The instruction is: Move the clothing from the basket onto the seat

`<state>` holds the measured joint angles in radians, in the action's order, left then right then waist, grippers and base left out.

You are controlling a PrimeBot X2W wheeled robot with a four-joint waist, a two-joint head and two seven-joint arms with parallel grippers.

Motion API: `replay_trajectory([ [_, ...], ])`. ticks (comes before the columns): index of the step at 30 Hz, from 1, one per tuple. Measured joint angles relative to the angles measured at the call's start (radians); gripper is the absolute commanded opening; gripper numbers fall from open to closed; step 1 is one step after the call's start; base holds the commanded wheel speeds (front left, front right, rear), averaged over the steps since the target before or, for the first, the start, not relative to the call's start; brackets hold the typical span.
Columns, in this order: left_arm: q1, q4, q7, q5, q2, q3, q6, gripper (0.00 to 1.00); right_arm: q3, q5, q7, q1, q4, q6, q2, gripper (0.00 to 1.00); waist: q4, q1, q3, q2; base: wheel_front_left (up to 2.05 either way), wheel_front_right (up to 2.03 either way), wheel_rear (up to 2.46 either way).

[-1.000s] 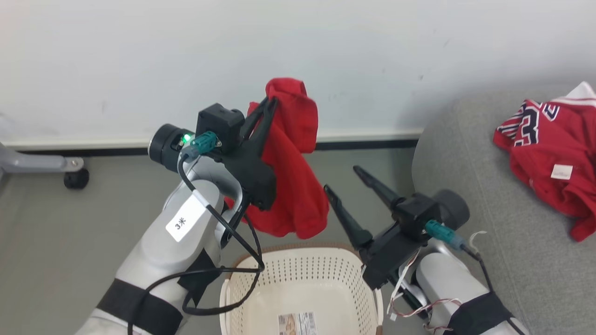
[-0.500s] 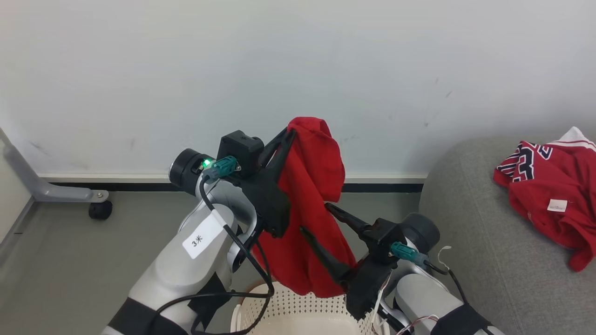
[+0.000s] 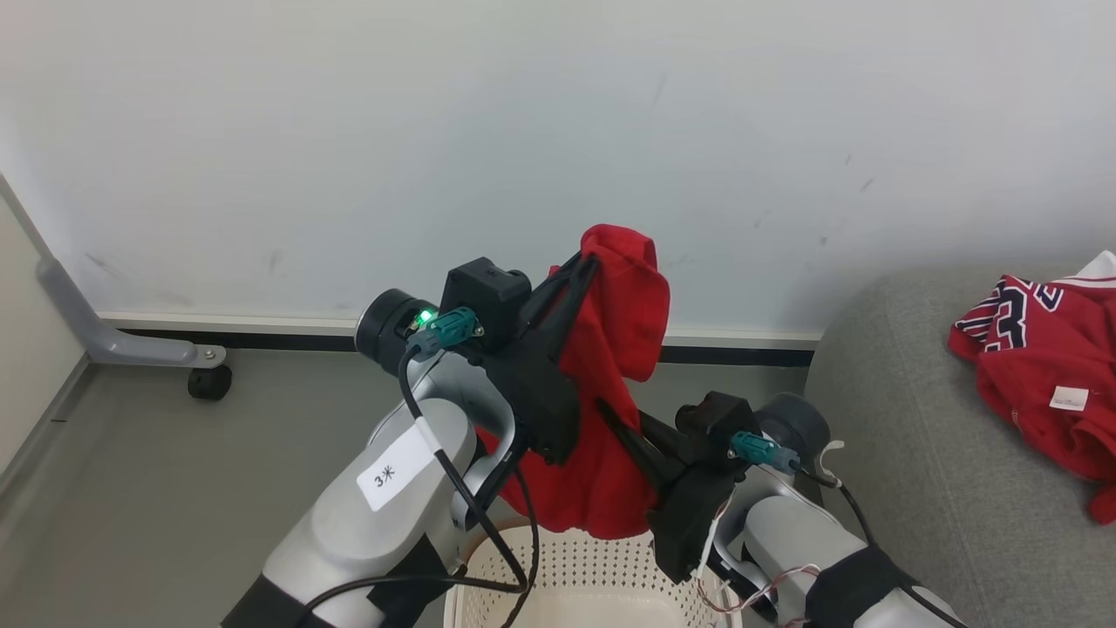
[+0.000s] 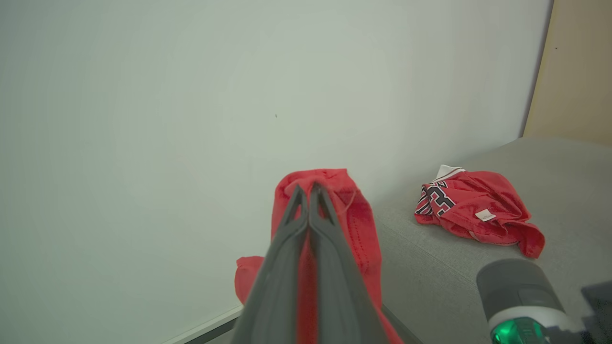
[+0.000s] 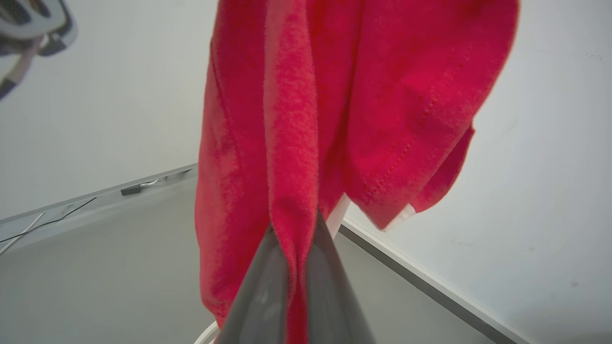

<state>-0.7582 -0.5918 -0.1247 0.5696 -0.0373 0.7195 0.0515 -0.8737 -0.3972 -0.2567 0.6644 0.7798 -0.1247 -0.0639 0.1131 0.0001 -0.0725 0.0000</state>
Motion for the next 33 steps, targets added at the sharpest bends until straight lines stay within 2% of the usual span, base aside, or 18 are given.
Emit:
replay_trajectory([
  [6, 0.032, 0.000, 0.008, 0.010, -0.001, -0.033, -0.027, 0.02, -0.002, -0.053, 0.000, 0.031, -0.009, 0.000, 0.001, 0.00, -0.014, 0.0000, 0.009, 0.0000, 0.00, 0.00, 0.00],
  [7, 0.038, 0.000, 0.008, 0.014, -0.002, -0.040, -0.027, 0.24, 0.002, -0.058, 0.000, 0.038, -0.009, 0.000, 0.001, 0.00, -0.019, 0.0000, 0.010, 0.0000, 0.00, 0.00, 0.00],
  [8, 0.046, 0.000, 0.008, 0.024, -0.004, -0.045, -0.030, 0.31, 0.007, -0.062, 0.000, 0.045, -0.009, 0.000, 0.001, 0.00, -0.024, 0.0000, 0.011, 0.0000, 0.00, 0.00, 0.00],
  [9, 0.062, 0.000, 0.003, 0.036, -0.012, -0.056, -0.042, 0.44, 0.018, -0.068, 0.000, 0.056, -0.011, 0.000, 0.001, 0.00, -0.036, 0.0000, 0.013, 0.0000, 0.00, 0.00, 0.00],
  [10, 0.071, 0.000, -0.002, 0.038, -0.017, -0.061, -0.044, 0.91, 0.023, -0.074, 0.000, 0.060, -0.011, 0.000, 0.001, 0.00, -0.043, 0.0000, 0.014, 0.0001, 0.00, 0.00, 0.00],
  [11, 0.078, -0.001, -0.002, 0.039, -0.021, -0.065, -0.044, 1.00, 0.028, -0.079, 0.000, 0.064, -0.012, 0.000, 0.001, 0.00, -0.050, 0.0000, 0.015, 0.0000, 0.00, 0.00, 0.00],
  [15, 0.112, -0.001, -0.024, 0.047, -0.040, -0.088, -0.061, 1.00, 0.044, -0.092, 0.000, 0.083, -0.018, 0.000, -0.021, 0.00, -0.081, 0.0000, 0.018, 0.0000, 0.00, 0.00, 0.00],
  [23, 0.170, 0.013, -0.066, 0.053, -0.059, -0.094, -0.061, 1.00, 0.079, -0.097, 0.000, 0.090, -0.030, 0.000, -0.094, 0.00, -0.145, 0.0000, 0.020, 0.0000, 0.00, 0.00, 0.00],
  [33, 0.286, 0.049, -0.090, 0.047, -0.063, -0.059, -0.059, 1.00, 0.108, -0.087, 0.000, 0.081, -0.082, 0.000, -0.200, 0.00, -0.259, 0.0000, 0.013, 0.0000, 0.00, 0.00, 0.00],
])
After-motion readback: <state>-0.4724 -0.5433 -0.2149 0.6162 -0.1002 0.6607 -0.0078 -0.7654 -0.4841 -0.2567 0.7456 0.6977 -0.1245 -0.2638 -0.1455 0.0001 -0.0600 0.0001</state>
